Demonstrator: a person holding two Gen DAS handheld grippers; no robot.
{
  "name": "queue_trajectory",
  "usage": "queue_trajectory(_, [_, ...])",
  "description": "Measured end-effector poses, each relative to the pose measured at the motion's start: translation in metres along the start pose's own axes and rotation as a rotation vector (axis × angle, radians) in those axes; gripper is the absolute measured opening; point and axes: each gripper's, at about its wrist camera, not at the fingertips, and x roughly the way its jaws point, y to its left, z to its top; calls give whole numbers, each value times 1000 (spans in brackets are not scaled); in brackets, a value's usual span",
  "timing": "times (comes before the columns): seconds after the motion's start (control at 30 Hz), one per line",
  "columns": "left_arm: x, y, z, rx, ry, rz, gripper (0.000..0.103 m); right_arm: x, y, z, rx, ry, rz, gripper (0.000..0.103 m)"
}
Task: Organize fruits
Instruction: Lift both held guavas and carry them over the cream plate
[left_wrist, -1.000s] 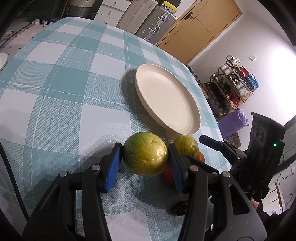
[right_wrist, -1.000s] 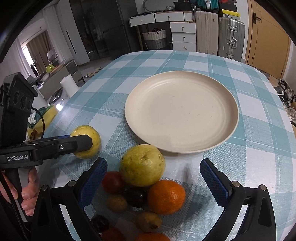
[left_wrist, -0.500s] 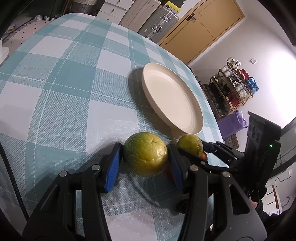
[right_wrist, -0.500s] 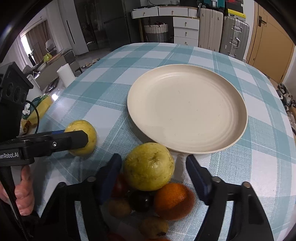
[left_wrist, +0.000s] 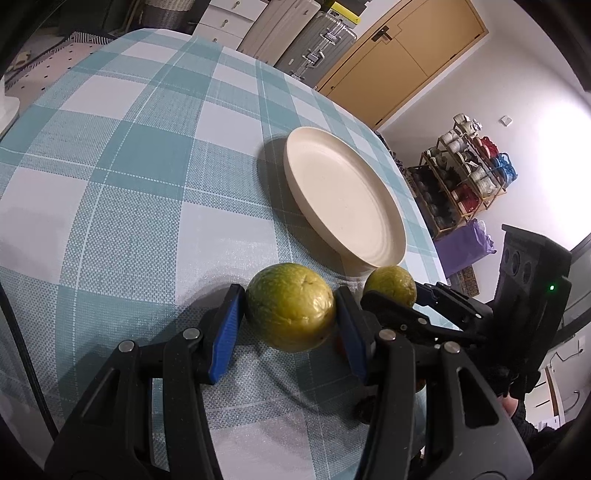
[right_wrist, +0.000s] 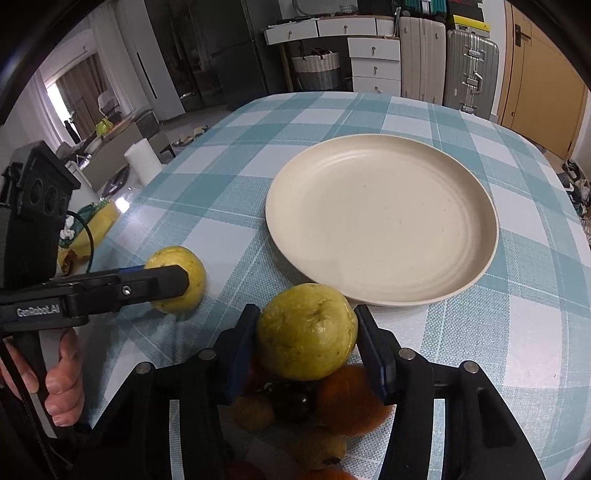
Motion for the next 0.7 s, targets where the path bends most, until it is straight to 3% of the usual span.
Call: queue_trajectory(0.7, [7,-34,12,60,12,40,47,-29,-27,2,81,-135,105,53])
